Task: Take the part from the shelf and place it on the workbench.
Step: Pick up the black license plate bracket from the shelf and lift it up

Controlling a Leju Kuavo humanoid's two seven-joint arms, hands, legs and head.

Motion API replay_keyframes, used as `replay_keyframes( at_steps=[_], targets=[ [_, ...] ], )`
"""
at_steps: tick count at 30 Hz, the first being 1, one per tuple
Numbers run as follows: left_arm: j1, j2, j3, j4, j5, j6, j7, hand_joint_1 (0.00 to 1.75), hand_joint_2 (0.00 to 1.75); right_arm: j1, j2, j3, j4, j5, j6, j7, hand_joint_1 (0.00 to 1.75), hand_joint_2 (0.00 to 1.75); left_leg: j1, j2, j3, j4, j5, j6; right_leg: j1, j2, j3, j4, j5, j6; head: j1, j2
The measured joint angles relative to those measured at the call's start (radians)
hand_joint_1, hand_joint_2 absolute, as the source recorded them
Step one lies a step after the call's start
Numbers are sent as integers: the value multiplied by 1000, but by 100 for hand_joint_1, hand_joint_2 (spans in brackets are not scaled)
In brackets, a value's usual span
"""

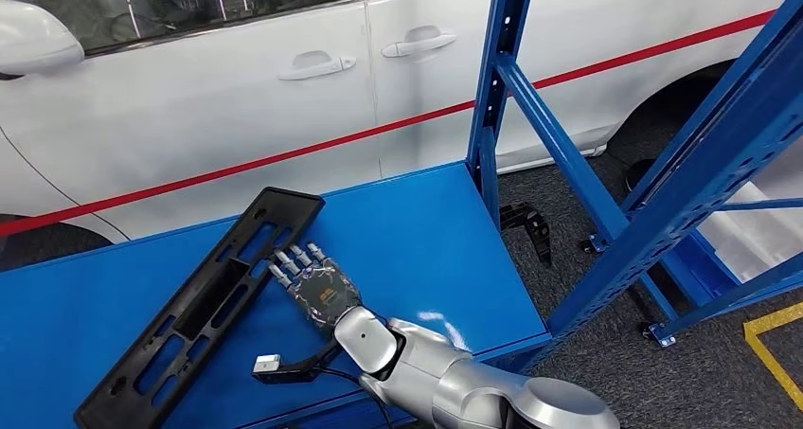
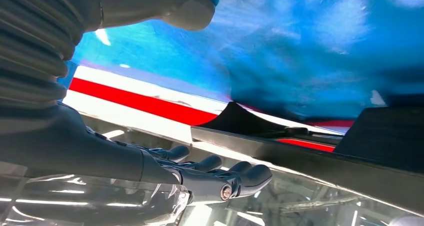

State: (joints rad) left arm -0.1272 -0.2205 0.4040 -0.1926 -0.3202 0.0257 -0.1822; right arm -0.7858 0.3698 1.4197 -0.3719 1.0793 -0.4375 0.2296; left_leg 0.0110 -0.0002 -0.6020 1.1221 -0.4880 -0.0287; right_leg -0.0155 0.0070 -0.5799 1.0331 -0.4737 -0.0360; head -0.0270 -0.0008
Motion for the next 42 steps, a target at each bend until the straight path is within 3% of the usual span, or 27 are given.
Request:
replay_keyframes(
  at_steps=[2, 5, 7, 10, 11, 12, 13, 14, 16, 17, 21, 23, 25, 27, 28, 29, 31, 32, 33, 36, 37, 38, 41, 42],
  targets=[
    [-1, -1, 0, 0, -1, 1, 1, 0, 0, -1, 0, -1, 0, 0, -4, 0, 0, 175, -4, 0, 43, -96, 29, 8, 3, 2, -1, 0, 0, 8, 0, 0],
    [-2, -2, 0, 0, -2, 0, 6, 0, 0, -3, 0, -2, 1, -1, -8, 2, 0, 175, -9, -3, 52, -123, 28, 22, 3, 2, -4, -4, 5, 27, 2, 0],
    [-4, -4, 0, 0, -3, -3, 19, 0, 0, -4, -1, -3, 6, -3, -10, 9, 0, 175, -6, 0, 54, -135, 41, 36, 3, 1, -12, 20, -17, 36, 2, 0],
    [-11, -8, -1, 0, -8, -12, 42, 0, 0, -4, -3, -9, 23, -8, -24, 16, 0, 175, -8, 4, 48, -141, 52, 47, 3, -1, -80, 179, -114, 41, 4, 0],
    [-12, -9, -1, 0, -12, -14, 49, 0, 0, -4, -4, -12, 30, -10, -31, 17, 0, 175, -10, 4, 44, -140, 53, 49, 3, -1, -103, 234, -135, 42, 4, 0],
    [-13, -10, -3, 0, -15, -16, 54, 0, 0, -4, -6, -15, 38, -12, -37, 17, 0, 175, -11, 5, 41, -137, 54, 50, 3, -1, -112, 261, -139, 42, 4, 0],
    [-14, -11, -4, 0, -18, -16, 58, 0, 0, -4, -6, -19, 45, -13, -42, 17, 0, 175, -12, 5, 38, -134, 55, 50, 3, -1, -102, 251, -123, 41, 4, 0],
    [-16, -12, -6, 0, -21, -16, 62, 0, 0, -5, -6, -22, 50, -14, -46, 16, 0, 175, -13, 4, 35, -130, 55, 50, 3, -1, -74, 205, -94, 38, 4, 0],
    [-21, -15, -9, 0, -24, -16, 68, 0, 0, -8, -6, -28, 58, -14, -50, 12, 0, 175, -15, 2, 29, -120, 55, 47, 5, -1, -2, 71, -40, 29, 4, 0],
    [-24, -17, -9, 0, -25, -16, 70, 0, 0, -9, -6, -29, 60, -14, -50, 11, 0, 175, -16, 0, 25, -116, 56, 42, 7, -1, 19, 26, -27, 25, 3, 0],
    [-31, -19, -10, 0, -25, -17, 70, 0, 0, -12, -6, -34, 61, -12, -47, 5, 0, 175, -15, -2, 12, -112, 64, 17, 11, -1, 20, -8, -6, 5, 3, 0],
    [-33, -19, -10, 0, -25, -17, 68, 0, 0, -12, -5, -34, 61, -12, -46, 0, 0, 175, -12, -3, -9, -67, 19, 5, 6, -4, 8, -15, 12, -5, 1, 0],
    [-35, -18, -10, 0, -25, -17, 67, 0, 0, -13, -5, -34, 61, -12, -45, -2, 0, 175, -7, -3, -51, 51, -67, -4, 6, -6, -11, -16, 27, -9, -1, 0],
    [-37, -18, -10, 0, -25, -16, 66, 0, 0, -13, -5, -34, 61, -11, -45, -3, 0, 175, -4, -2, -73, 150, -118, -10, 7, -7, -33, -14, 42, -9, -2, 0],
    [-37, -18, -10, 0, -25, -15, 66, 0, 0, -14, -5, -35, 60, -11, -45, -4, 0, 175, -4, -2, -57, 148, -116, -10, 7, -7, -44, -13, 50, -8, -2, 0],
    [-38, -18, -10, 0, -24, -14, 65, 0, 0, -15, -5, -35, 60, -10, -45, -4, 0, 175, -3, -2, -20, 104, -97, -9, 7, -7, -53, -12, 57, -6, -2, 0],
    [-44, -17, -10, 0, -21, -13, 63, 0, 0, -19, -4, -35, 57, -9, -44, -6, 0, 175, -4, -2, 86, -52, -53, -2, 7, -7, -65, -11, 72, 0, -2, 0],
    [-48, -17, -10, 0, -20, -13, 61, 0, 0, -20, -4, -35, 55, -9, -43, -6, 0, 175, -7, -2, 122, -111, -38, 5, 7, -7, -67, -12, 78, 5, -1, 0],
    [-51, -17, -10, 0, -19, -13, 59, 0, 0, -21, -4, -34, 54, -9, -41, -6, 0, 175, -10, -3, 141, -145, -31, 12, 7, -8, -69, -13, 85, 11, -1, 0],
    [-53, -16, -10, 0, -19, -13, 54, 0, 0, -19, -4, -34, 49, -10, -32, -6, 0, 175, -16, -4, 132, -154, -10, 34, 4, -9, -71, -18, 103, 29, 0, 0],
    [-53, -15, -10, 0, -19, -13, 53, 0, 0, -18, -5, -34, 48, -10, -31, -7, 0, 175, -15, -2, 126, -158, 2, 41, 4, -8, -78, -11, 92, 34, 0, 0],
    [-54, -15, -10, 0, -19, -13, 52, 0, 0, -17, -5, -34, 47, -11, -30, -7, 0, 175, -13, 0, 117, -162, 16, 49, 3, -7, -89, 11, 63, 37, 1, 0],
    [-56, -16, -10, 0, -20, -14, 49, 0, 0, -16, -6, -34, 45, -13, -31, -8, 0, 175, -14, 5, 76, -162, 50, 60, 3, -7, -141, 180, -80, 42, 3, 0],
    [-55, -15, -10, 0, -19, -14, 48, 0, 0, -16, -6, -34, 44, -13, -31, -9, 0, 175, -16, 6, 61, -160, 60, 60, 2, -7, -150, 235, -100, 43, 3, 0]
  ],
)
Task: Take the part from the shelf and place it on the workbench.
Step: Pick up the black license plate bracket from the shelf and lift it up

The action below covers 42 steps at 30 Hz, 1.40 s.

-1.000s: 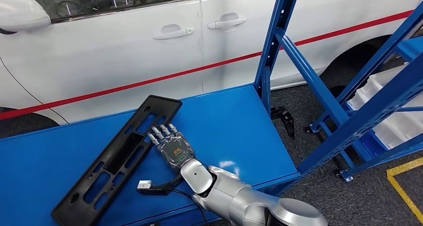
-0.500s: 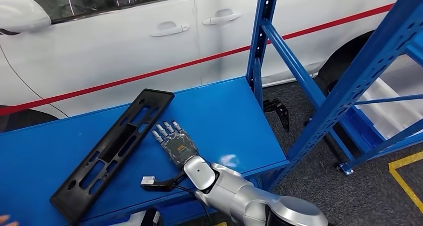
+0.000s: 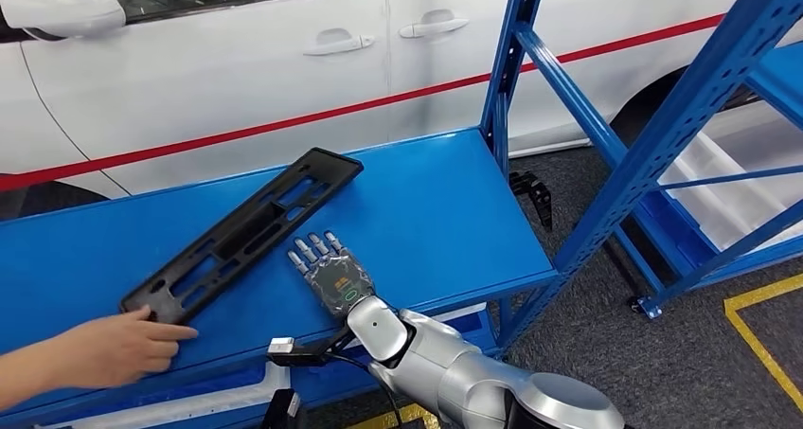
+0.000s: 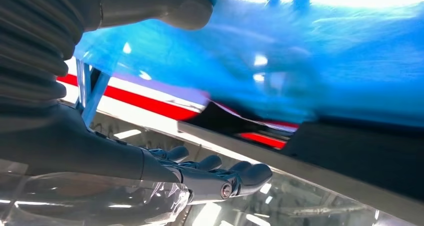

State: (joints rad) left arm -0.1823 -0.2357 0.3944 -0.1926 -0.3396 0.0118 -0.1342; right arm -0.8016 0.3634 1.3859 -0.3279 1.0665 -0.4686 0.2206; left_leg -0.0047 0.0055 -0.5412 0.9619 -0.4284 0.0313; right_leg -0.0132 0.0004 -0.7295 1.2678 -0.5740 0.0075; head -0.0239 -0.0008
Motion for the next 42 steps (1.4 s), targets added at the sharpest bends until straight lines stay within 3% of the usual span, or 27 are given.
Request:
replay_keyframes(
  at_steps=[1, 2, 4, 6, 8, 10, 11, 14, 15, 16, 17, 18, 19, 20, 22, 23, 25, 26, 27, 30, 31, 32, 33, 35, 37, 40, 42],
  targets=[
    [1, 0, 0, 0, 0, 0, -1, 0, 0, 0, 0, 0, -1, 0, 0, -2, 0, 175, -1, 1, -15, 3, 9, -1, 0, 0, 4, 29, 3, 1, 0, 0],
    [1, 1, 0, 0, 1, 0, -2, 0, 0, 0, 0, 0, -3, 0, -1, -5, 0, 175, -1, 1, -29, 7, 16, -3, 0, 0, 25, 24, 24, 1, 0, 0],
    [0, 1, 0, 0, 3, 1, -6, 0, 0, -3, 0, 0, -11, 0, -1, -11, 0, 175, -1, 1, -55, 20, 27, -8, 0, 0, 115, -80, 67, -3, 0, 0],
    [0, 1, 0, 0, 7, 2, -11, 0, 0, -5, 1, 0, -22, 0, 0, -13, 0, 175, -4, 0, -72, 36, 34, -16, 3, 1, 202, -207, 64, -11, -1, 0],
    [0, 2, 2, 0, 11, 3, -15, 0, 0, -4, 2, 1, -30, 0, 1, -13, 0, 175, -4, -1, -80, 43, 44, -28, 9, 2, 225, -252, 53, -21, -1, 0],
    [2, 3, 3, 0, 15, 5, -18, 0, 0, -1, 2, 4, -35, 0, 2, -13, 0, 175, 0, -3, -87, 47, 44, -41, 8, -1, 215, -256, 67, -34, -1, 0],
    [2, 4, 4, 0, 16, 6, -20, 0, 0, 0, 2, 6, -38, 0, 2, -14, 0, 175, 2, -3, -96, 64, 22, -46, 7, -2, 207, -259, 78, -41, -1, 0],
    [3, 6, 8, 0, 19, 11, -26, 0, 0, 6, 2, 11, -44, -4, 3, -14, 0, 175, 11, -4, -146, 222, -116, -62, 7, -6, 167, -260, 111, -53, -3, 0],
    [3, 6, 10, 0, 19, 13, -28, 0, 0, 9, 2, 11, -44, -5, 3, -15, 0, 175, 13, -4, -158, 283, -145, -65, 8, -6, 152, -259, 121, -54, -4, 0],
    [4, 7, 11, 0, 19, 14, -29, 0, 0, 12, 2, 12, -44, -7, 2, -15, 0, 175, 15, -4, -159, 321, -149, -68, 9, -7, 136, -257, 131, -53, -3, 0],
    [4, 8, 11, 0, 19, 15, -30, 0, 0, 15, 2, 13, -44, -8, 2, -15, 0, 175, 16, -4, -145, 328, -131, -69, 9, -8, 121, -255, 140, -52, -4, 0],
    [4, 8, 12, 0, 19, 15, -31, 0, 0, 17, 2, 14, -44, -10, 2, -15, 0, 175, 16, -4, -115, 301, -100, -69, 9, -8, 107, -252, 148, -51, -3, 0],
    [3, 9, 12, 0, 19, 16, -32, 0, 0, 17, 2, 15, -44, -11, 1, -15, 0, 175, 16, -4, -71, 244, -73, -67, 9, -8, 95, -249, 156, -48, -3, 0],
    [2, 9, 12, 0, 18, 17, -33, 0, 0, 17, 2, 16, -45, -13, 1, -15, 0, 175, 15, -4, -18, 172, -63, -63, 11, -7, 87, -246, 161, -45, -3, 0],
    [0, 10, 13, 0, 17, 20, -41, 0, 0, 17, 2, 17, -48, -16, -1, -14, 0, 175, 10, -4, 58, 52, -79, -51, 12, -8, 78, -243, 173, -34, -3, 0],
    [0, 10, 13, 0, 16, 23, -45, 0, 0, 17, 2, 18, -49, -17, -2, -14, 0, 175, 7, -4, 72, 24, -89, -44, 12, -9, 77, -244, 180, -27, -2, 0],
    [1, 11, 13, 0, 14, 30, -51, 0, 0, 17, 2, 20, -50, -17, -4, -15, 0, 175, 6, -3, 70, 9, -80, -29, 8, -10, 75, -246, 188, -14, -2, 0],
    [2, 11, 13, 0, 14, 33, -53, 0, 0, 17, 2, 21, -51, -17, -4, -16, 0, 175, 7, -2, 67, 5, -71, -21, 7, -9, 69, -236, 178, -8, -2, 0],
    [2, 11, 13, 0, 14, 35, -55, 0, 0, 17, 1, 22, -51, -17, -4, -17, 0, 175, 9, -1, 63, 1, -61, -14, 7, -8, 57, -210, 155, -4, -2, 0],
    [5, 11, 15, 0, 14, 37, -60, 0, 0, 21, -1, 24, -51, -19, -4, -27, 0, 175, 6, 1, 39, 4, -42, -3, 6, -5, -15, -26, 46, 2, -1, 0],
    [7, 11, 16, 0, 15, 37, -62, 0, 0, 23, -2, 25, -51, -20, -4, -31, 0, 175, 5, 1, 31, 7, -38, -3, 6, -4, -28, 19, 30, 3, -1, 0],
    [8, 12, 17, 0, 15, 38, -64, 0, 0, 25, -3, 25, -51, -21, -4, -33, 0, 175, 5, 1, 23, 11, -36, -3, 6, -4, -21, 24, 34, 3, -1, 0],
    [10, 12, 18, 0, 16, 38, -65, 0, 0, 26, -4, 26, -51, -22, -4, -33, 0, 175, 5, 1, 17, 16, -35, -5, 6, -5, 4, -8, 54, 2, -1, 0],
    [10, 12, 20, 0, 17, 39, -66, 0, 0, 25, -4, 27, -52, -23, -4, -33, 0, 175, 3, 0, 6, 31, -38, -9, 7, -4, 84, -133, 100, -5, -1, 0],
    [10, 13, 21, 0, 19, 41, -70, 0, 0, 24, -4, 28, -55, -23, -4, -34, 0, 175, 0, -1, -6, 45, -41, -18, 9, -3, 129, -216, 116, -14, -2, 0],
    [13, 13, 23, 0, 22, 48, -76, 0, 0, 27, -3, 30, -63, -23, -4, -33, 0, 175, 0, 0, -15, 50, -42, -33, 11, -1, 128, -231, 116, -28, -2, 0],
    [15, 14, 26, 0, 22, 51, -80, 0, 0, 28, -3, 32, -71, -23, -4, -33, 0, 175, 2, 0, -27, 80, -66, -44, 7, -2, 128, -238, 122, -38, -3, 0]
  ],
)
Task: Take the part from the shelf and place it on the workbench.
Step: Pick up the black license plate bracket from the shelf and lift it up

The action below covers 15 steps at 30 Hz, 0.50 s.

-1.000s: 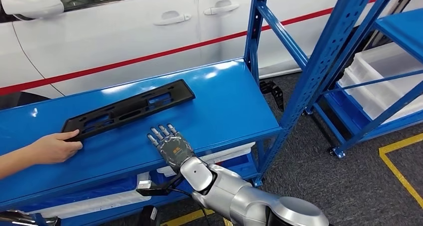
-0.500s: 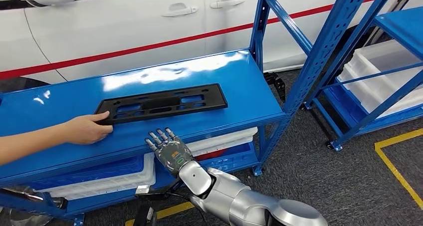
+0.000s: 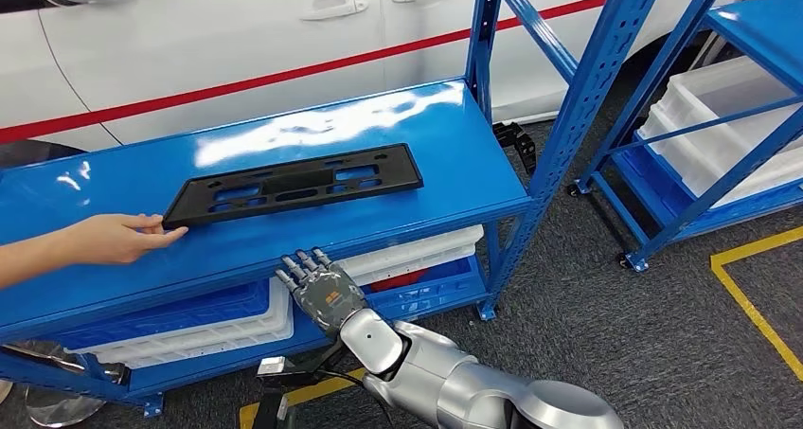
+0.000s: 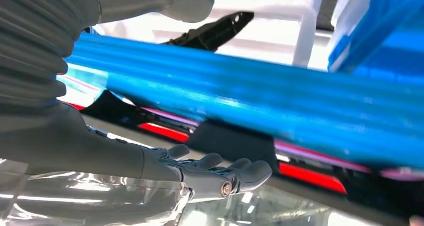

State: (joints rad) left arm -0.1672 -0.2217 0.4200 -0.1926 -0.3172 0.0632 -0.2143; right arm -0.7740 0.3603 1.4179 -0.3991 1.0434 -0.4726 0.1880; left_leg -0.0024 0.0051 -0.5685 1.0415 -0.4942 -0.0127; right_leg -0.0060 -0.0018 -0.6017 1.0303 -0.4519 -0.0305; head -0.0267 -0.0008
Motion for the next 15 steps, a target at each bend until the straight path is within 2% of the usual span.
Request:
replay_keyframes(
  at_steps=[1, 3, 4, 5, 6, 8, 10, 11, 13, 15],
  targets=[
    [1, 1, 1, 0, 0, 1, -1, 0, 0, 0, 0, 1, -5, 0, 0, 0, 0, 175, 2, 0, -18, 42, -27, -5, -2, -1, 0, -2, 2, -3, 0, 0],
    [3, 2, 2, 0, 2, 3, -2, 0, 0, 2, 0, 3, -10, 0, -1, 0, 0, 175, 7, -1, -73, 170, -88, -15, -1, -2, -3, -2, 4, -6, -1, 0],
    [5, 2, 2, 0, 2, 4, -2, 0, 0, 4, 0, 4, -11, 0, -1, 0, 0, 175, 9, -1, -97, 222, -105, -18, -1, -3, -4, -2, 4, -6, -1, 0],
    [7, 2, 3, 0, 1, 5, -2, 0, 0, 7, 0, 6, -11, 0, -2, 0, 0, 175, 11, -1, -107, 245, -104, -21, 0, -3, -5, -1, 4, -7, -1, 0],
    [9, 3, 3, 0, 0, 5, -2, 0, 0, 8, 0, 7, -12, 0, -3, 0, 0, 175, 13, -1, -99, 229, -84, -22, -1, -2, -5, 0, 5, -7, -1, 0],
    [9, 3, 3, 0, -1, 6, -1, 0, 0, 8, 0, 8, -15, 0, -6, -1, 0, 175, 17, 0, -41, 105, -16, -21, -1, -2, -4, 2, 5, -5, -1, 0],
    [9, 3, 3, 0, 0, 8, -3, 0, 0, 6, 0, 9, -23, 2, -13, -1, 0, 175, 15, -1, 7, -2, 22, -16, 1, -1, -8, 5, 7, 3, -1, 0],
    [10, 4, 4, 0, 1, 10, -5, 0, 0, 5, 0, 10, -28, 5, -17, 1, 0, 175, 13, -3, 14, -22, 23, -11, 2, 0, -11, 5, 9, 9, 0, 0],
    [13, 5, 7, 0, 8, 15, -10, 0, 0, 4, 1, 15, -40, 15, -27, 6, 0, 175, 11, -5, 11, -27, 26, 1, 3, -1, -16, 4, 14, 20, 1, 0],
    [18, 5, 14, 0, 20, 21, -20, 0, 0, -1, 1, 20, -54, 21, -49, 9, 0, 175, 13, -4, 12, -36, 35, 15, 2, 0, -26, 25, -4, 29, 1, 0]
  ],
)
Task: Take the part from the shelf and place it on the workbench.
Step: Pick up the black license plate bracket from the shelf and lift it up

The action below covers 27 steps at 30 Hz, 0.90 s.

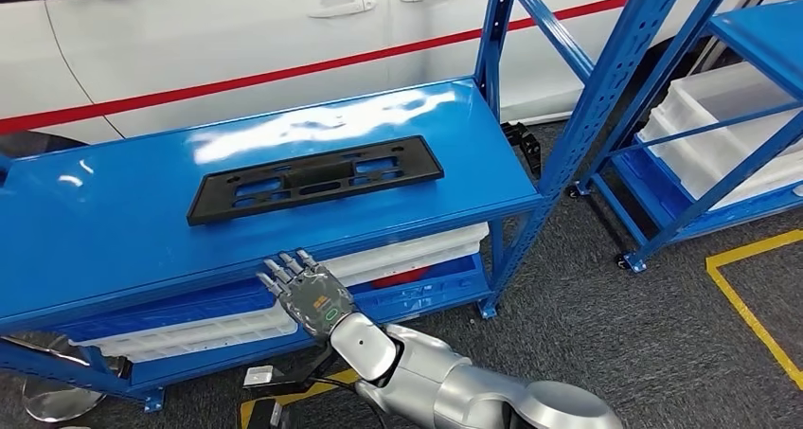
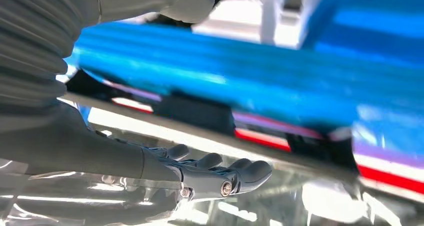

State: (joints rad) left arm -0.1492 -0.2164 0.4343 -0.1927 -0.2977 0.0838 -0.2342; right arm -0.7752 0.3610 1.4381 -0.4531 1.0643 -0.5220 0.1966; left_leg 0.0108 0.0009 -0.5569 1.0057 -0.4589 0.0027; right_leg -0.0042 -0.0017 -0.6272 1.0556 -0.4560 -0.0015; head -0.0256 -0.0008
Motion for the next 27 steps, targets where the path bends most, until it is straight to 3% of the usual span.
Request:
replay_keyframes(
  at_steps=[1, 3, 5, 6, 7, 9, 11, 14, 16, 19, 20, 21, 22, 25, 27],
  targets=[
    [2, 0, 5, 0, 7, 2, -7, 0, 0, -4, 0, 1, -10, -6, -21, -2, 0, 175, 1, 1, 0, -4, 4, 7, -1, 0, -17, 38, -26, 3, 0, 0],
    [7, 1, 17, 0, 21, 6, -21, 0, 0, -12, 0, 1, -35, -45, -76, -15, 0, 175, -1, 2, -4, -5, 8, 14, -2, 1, -71, 163, -95, 7, 0, 0],
    [16, 3, 28, 0, 31, 9, -32, 0, 0, -18, -1, -3, -58, -102, -123, -35, 0, 175, -3, 3, -8, -3, 10, 16, -2, 1, -113, 259, -126, 8, 0, 0],
    [21, 4, 33, 0, 33, 10, -36, 0, 0, -21, -1, -7, -69, -129, -139, -48, 0, 175, -4, 2, -9, -1, 10, 16, -2, 1, -107, 254, -112, 7, 0, 0],
    [25, 5, 37, 0, 34, 11, -39, 0, 0, -25, -1, -13, -80, -149, -150, -61, 0, 175, -4, 1, -9, 2, 9, 15, -2, 1, -85, 214, -84, 4, 0, 0],
    [30, 5, 43, 0, 31, 12, -41, 0, 0, -34, -1, -47, -110, -167, -167, -98, 0, 175, -5, -1, -12, 9, 6, 10, -1, 1, -12, 78, -24, -3, 0, 0],
    [30, 6, 45, 0, 25, 12, -40, 0, 0, -39, 0, -88, -136, -159, -175, -131, 0, 175, -8, -3, -19, 16, 4, 2, 1, 2, 24, -1, -6, -10, 0, 0],
    [30, 9, 46, 0, 19, 12, -38, 0, 0, -39, 1, -132, -159, -144, -177, -163, 0, 175, -7, -3, -25, 17, 5, -13, 4, 4, 22, -15, -3, -21, -1, 0],
    [32, 11, 47, 0, 18, 12, -42, 0, 0, -39, 2, -155, -178, -147, -177, -182, 0, 175, -5, -3, -38, 48, -22, -23, 0, 4, 22, -21, 3, -30, -1, 0],
    [35, 13, 54, 0, 27, 11, -60, 0, 0, -39, 3, -172, -207, -186, -177, -190, 0, 175, -1, -3, -109, 215, -110, -36, -1, 2, 21, -24, 6, -36, -2, 0],
    [36, 14, 57, 0, 30, 11, -66, 0, 0, -39, 3, -171, -213, -202, -177, -189, 0, 175, 0, -3, -132, 268, -128, -38, 0, 1, 21, -23, 6, -37, -2, 0],
    [38, 14, 60, 0, 33, 11, -70, 0, 0, -39, 3, -170, -219, -220, -177, -187, 0, 175, 0, -3, -140, 287, -125, -40, 0, 1, 21, -23, 6, -37, -2, 0],
    [40, 15, 62, 0, 35, 11, -73, 0, 0, -40, 3, -168, -225, -237, -177, -187, 0, 175, 0, -3, -130, 268, -103, -39, 0, 2, 21, -23, 6, -37, -2, 0],
    [42, 18, 71, 0, 43, 12, -79, 0, 0, -56, 4, -158, -240, -280, -176, -188, 0, 175, -2, -2, -39, 78, -11, -29, 2, 3, 22, -21, 6, -33, -2, 0],
    [42, 20, 78, 0, 48, 12, -82, 0, 0, -69, 4, -142, -242, -301, -174, -187, 0, 175, -7, -3, -11, 15, -1, -19, 4, 3, 17, -21, 9, -25, -1, 0]
  ],
)
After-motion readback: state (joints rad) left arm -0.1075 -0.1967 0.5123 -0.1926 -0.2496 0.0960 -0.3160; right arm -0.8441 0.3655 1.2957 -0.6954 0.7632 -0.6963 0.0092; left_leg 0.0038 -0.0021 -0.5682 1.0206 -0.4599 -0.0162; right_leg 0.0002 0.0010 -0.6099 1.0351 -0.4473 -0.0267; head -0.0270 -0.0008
